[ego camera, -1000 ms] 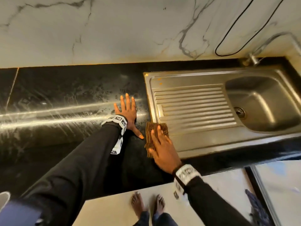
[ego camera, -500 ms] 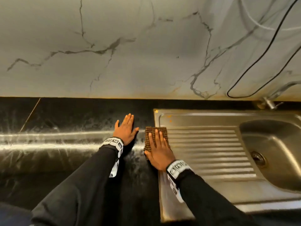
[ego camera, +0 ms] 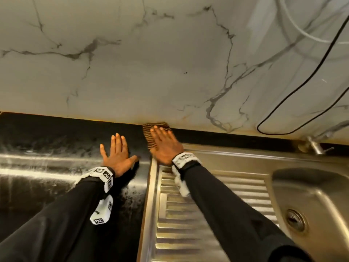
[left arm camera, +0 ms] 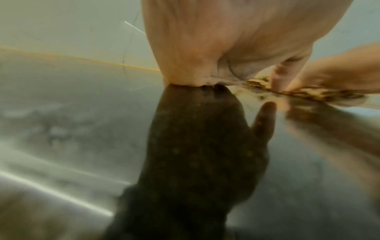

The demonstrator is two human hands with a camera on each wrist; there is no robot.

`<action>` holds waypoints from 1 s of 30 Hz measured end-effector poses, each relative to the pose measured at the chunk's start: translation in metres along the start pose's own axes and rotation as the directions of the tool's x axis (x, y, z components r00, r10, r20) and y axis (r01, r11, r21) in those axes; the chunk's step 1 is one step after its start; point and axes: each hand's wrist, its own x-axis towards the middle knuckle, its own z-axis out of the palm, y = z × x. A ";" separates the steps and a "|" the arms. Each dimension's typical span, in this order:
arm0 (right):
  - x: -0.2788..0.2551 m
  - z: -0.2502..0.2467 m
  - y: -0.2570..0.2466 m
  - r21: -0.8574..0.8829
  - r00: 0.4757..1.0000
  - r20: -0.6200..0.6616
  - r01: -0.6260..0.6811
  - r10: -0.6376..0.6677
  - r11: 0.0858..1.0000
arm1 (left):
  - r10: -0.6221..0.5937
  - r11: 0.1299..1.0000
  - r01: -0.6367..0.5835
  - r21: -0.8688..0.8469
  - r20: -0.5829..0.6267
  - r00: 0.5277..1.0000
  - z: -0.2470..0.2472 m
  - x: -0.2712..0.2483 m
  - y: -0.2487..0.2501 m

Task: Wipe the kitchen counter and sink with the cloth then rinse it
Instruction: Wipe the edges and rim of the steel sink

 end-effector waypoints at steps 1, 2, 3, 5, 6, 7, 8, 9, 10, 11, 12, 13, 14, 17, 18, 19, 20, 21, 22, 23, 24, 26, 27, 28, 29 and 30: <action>-0.019 -0.003 0.029 -0.003 1.000 -0.002 -0.014 0.014 1.000 | -0.004 1.000 0.004 0.001 0.001 1.000 0.000 -0.002 -0.001; -0.042 -0.003 0.061 -0.029 0.999 -0.024 -0.049 0.048 0.998 | -0.005 1.000 0.005 0.009 -0.018 1.000 0.001 -0.001 -0.001; -0.064 -0.003 0.090 -0.066 0.996 -0.047 -0.085 0.082 0.994 | -0.009 0.999 0.010 0.034 -0.034 0.999 0.002 -0.001 0.000; -0.091 -0.005 0.132 -0.068 0.989 -0.023 -0.145 0.143 0.987 | -0.003 0.999 0.003 0.048 -0.009 1.000 0.004 -0.003 0.005; -0.095 -0.003 0.137 -0.055 0.981 -0.003 -0.194 0.194 0.980 | 0.007 0.998 -0.006 0.057 -0.006 1.000 0.002 -0.004 0.005; -0.093 0.001 0.130 -0.025 0.971 -0.010 -0.240 0.240 0.970 | 0.007 0.998 -0.006 0.069 -0.021 1.000 0.002 -0.004 0.003; -0.085 0.006 0.117 0.013 0.964 -0.017 -0.267 0.267 0.964 | 0.005 0.998 -0.003 0.070 -0.021 1.000 0.002 -0.004 0.003; -0.072 0.009 0.097 0.048 0.962 -0.011 -0.272 0.272 0.961 | 0.003 0.998 -0.003 0.066 -0.003 1.000 0.000 -0.003 0.003; -0.059 0.010 0.073 0.059 0.969 0.000 -0.245 0.246 0.968 | 0.002 0.998 -0.003 0.065 0.010 1.000 -0.002 -0.003 0.004; -0.044 0.012 0.047 0.043 0.984 -0.002 -0.177 0.177 0.983 | 0.004 0.998 -0.005 0.068 0.015 1.000 -0.002 -0.004 0.005; -0.026 0.012 0.018 0.031 0.995 -0.003 -0.095 0.095 0.995 | 0.010 0.997 -0.011 0.072 0.024 1.000 -0.004 -0.005 0.006; -0.007 0.011 -0.009 0.051 1.000 -0.001 -0.022 0.022 0.998 | 0.016 0.997 -0.020 0.077 0.050 0.999 -0.006 -0.006 0.007; 0.013 0.008 -0.034 0.088 0.999 0.012 0.031 -0.032 0.996 | 0.014 0.996 -0.022 0.085 0.092 0.996 -0.010 -0.007 0.006; 0.047 -0.006 -0.065 0.146 0.995 0.072 0.064 -0.075 0.987 | -0.021 0.980 -0.023 0.196 0.219 0.976 -0.020 -0.007 0.008; 0.049 -0.006 -0.061 0.118 0.993 0.076 0.083 -0.093 0.990 | -0.052 0.970 -0.012 0.242 0.254 0.966 -0.025 -0.008 0.013; 0.045 -0.005 -0.053 0.088 0.991 0.069 0.107 -0.113 0.990 | -0.094 0.959 0.013 0.284 0.272 0.958 -0.027 -0.008 0.018; 0.037 -0.005 -0.039 0.062 0.991 0.057 0.115 -0.119 0.991 | -0.129 0.946 0.036 0.323 0.273 0.953 -0.030 -0.007 0.027; 0.026 -0.002 -0.023 0.046 0.992 0.036 0.117 -0.119 0.992 | -0.162 0.927 0.058 0.371 0.257 0.953 -0.033 -0.006 0.037; 0.012 -0.001 -0.002 0.044 0.994 0.021 0.104 -0.105 0.994 | -0.185 0.910 0.068 0.410 0.251 0.950 -0.037 -0.005 0.048; -0.004 0.000 0.022 0.045 0.997 0.018 0.070 -0.071 0.997 | -0.185 0.899 0.060 0.433 0.254 0.949 -0.039 -0.004 0.059; -0.021 0.000 0.050 0.041 1.000 0.011 0.019 -0.020 0.999 | -0.165 0.898 0.028 0.439 0.275 0.947 -0.042 -0.002 0.070; -0.057 0.000 0.104 0.024 0.996 -0.013 -0.087 0.087 0.996 | -0.091 0.910 -0.033 0.414 0.277 0.957 -0.040 0.001 0.086; -0.074 0.000 0.123 0.033 0.989 -0.002 -0.146 0.146 0.989 | -0.068 0.924 -0.039 0.380 0.265 0.962 -0.038 0.002 0.091; -0.085 -0.001 0.134 0.049 0.979 0.019 -0.204 0.204 0.978 | -0.064 0.936 -0.025 0.350 0.242 0.968 -0.036 0.002 0.094; -0.090 0.000 0.135 0.067 0.965 0.030 -0.263 0.261 0.963 | -0.073 0.941 -0.005 0.340 0.215 0.974 -0.033 0.002 0.094; -0.088 0.002 0.127 0.083 0.948 0.035 -0.319 0.317 0.944 | -0.079 0.939 0.011 0.344 0.186 0.979 -0.032 0.004 0.093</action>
